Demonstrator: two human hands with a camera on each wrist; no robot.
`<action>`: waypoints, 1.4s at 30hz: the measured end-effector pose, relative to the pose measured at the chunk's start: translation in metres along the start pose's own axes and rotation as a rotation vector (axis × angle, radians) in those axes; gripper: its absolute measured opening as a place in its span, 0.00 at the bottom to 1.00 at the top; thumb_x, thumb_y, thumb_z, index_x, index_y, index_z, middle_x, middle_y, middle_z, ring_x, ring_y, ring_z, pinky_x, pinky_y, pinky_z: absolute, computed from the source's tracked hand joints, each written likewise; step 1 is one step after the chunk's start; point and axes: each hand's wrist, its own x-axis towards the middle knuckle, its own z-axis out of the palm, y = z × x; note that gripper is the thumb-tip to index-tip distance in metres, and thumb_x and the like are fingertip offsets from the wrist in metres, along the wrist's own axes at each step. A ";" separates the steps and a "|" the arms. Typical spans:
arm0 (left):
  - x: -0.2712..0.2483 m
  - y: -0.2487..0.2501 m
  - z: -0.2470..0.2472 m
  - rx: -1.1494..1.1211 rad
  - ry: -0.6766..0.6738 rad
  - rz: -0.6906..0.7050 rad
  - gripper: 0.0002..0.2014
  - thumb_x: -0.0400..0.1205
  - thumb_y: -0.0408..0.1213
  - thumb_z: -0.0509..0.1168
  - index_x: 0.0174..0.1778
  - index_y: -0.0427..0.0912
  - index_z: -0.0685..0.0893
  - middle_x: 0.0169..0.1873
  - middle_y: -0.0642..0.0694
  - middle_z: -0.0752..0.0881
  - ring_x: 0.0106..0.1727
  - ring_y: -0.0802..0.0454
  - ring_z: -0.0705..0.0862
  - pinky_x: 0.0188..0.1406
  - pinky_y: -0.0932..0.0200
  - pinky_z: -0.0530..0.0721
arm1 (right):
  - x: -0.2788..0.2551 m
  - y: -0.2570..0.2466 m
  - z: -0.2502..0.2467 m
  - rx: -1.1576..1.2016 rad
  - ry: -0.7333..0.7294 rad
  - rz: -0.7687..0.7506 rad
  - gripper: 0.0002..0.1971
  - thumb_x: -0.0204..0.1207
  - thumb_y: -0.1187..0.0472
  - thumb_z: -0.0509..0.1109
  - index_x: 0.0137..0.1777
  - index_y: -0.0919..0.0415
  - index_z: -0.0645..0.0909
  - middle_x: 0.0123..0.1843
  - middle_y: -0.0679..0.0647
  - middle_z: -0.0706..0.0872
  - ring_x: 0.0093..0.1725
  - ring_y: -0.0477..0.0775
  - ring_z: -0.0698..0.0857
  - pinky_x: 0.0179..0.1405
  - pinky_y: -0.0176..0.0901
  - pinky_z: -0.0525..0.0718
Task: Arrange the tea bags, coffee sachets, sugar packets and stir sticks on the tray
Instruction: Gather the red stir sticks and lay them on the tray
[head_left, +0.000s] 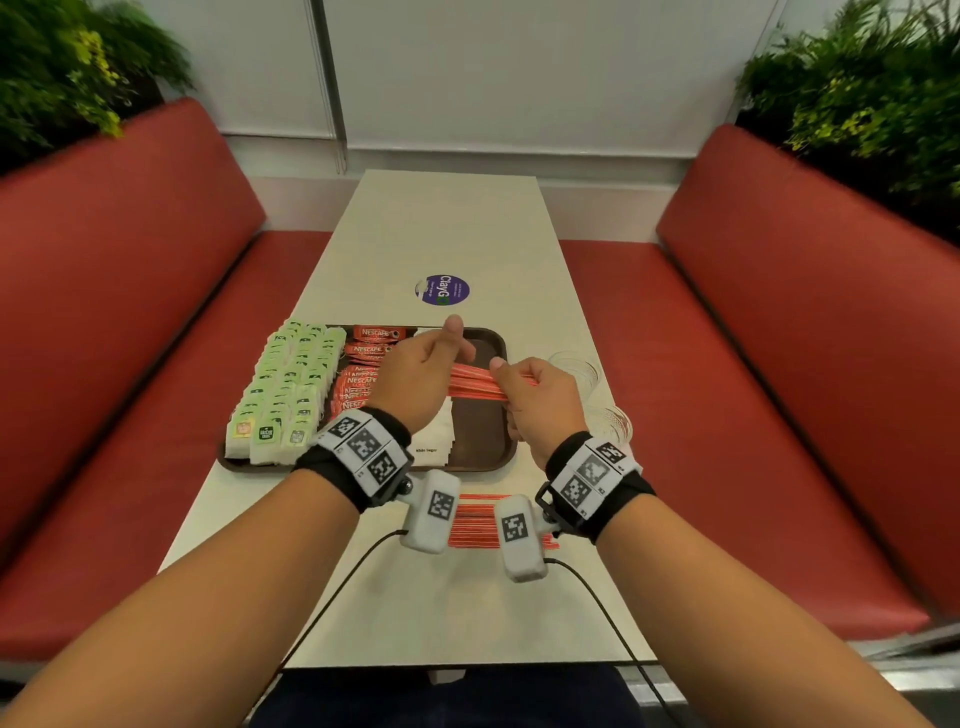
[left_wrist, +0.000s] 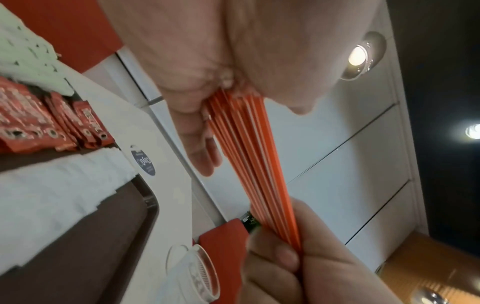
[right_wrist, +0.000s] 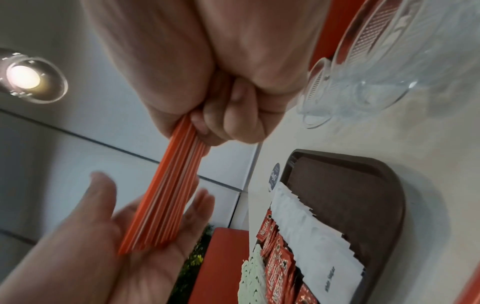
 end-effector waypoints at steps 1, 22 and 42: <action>0.002 0.001 0.002 0.024 0.016 0.005 0.27 0.89 0.57 0.50 0.44 0.46 0.89 0.32 0.57 0.84 0.35 0.62 0.81 0.35 0.63 0.71 | 0.002 -0.002 0.002 -0.022 0.022 -0.019 0.16 0.79 0.46 0.73 0.34 0.54 0.79 0.21 0.45 0.74 0.22 0.50 0.71 0.28 0.44 0.71; 0.016 -0.022 -0.015 0.701 -0.428 0.254 0.25 0.72 0.73 0.64 0.47 0.55 0.87 0.30 0.54 0.85 0.35 0.55 0.83 0.31 0.58 0.74 | 0.025 -0.009 -0.004 -0.288 -0.042 -0.046 0.21 0.80 0.58 0.70 0.26 0.68 0.76 0.21 0.55 0.71 0.20 0.52 0.68 0.23 0.41 0.68; 0.135 -0.106 0.048 0.769 -0.510 -0.152 0.20 0.80 0.53 0.69 0.36 0.38 0.79 0.32 0.44 0.80 0.31 0.47 0.79 0.26 0.56 0.74 | 0.051 0.046 0.014 -1.231 -0.339 0.248 0.11 0.85 0.65 0.62 0.64 0.68 0.76 0.64 0.62 0.84 0.63 0.61 0.85 0.52 0.44 0.79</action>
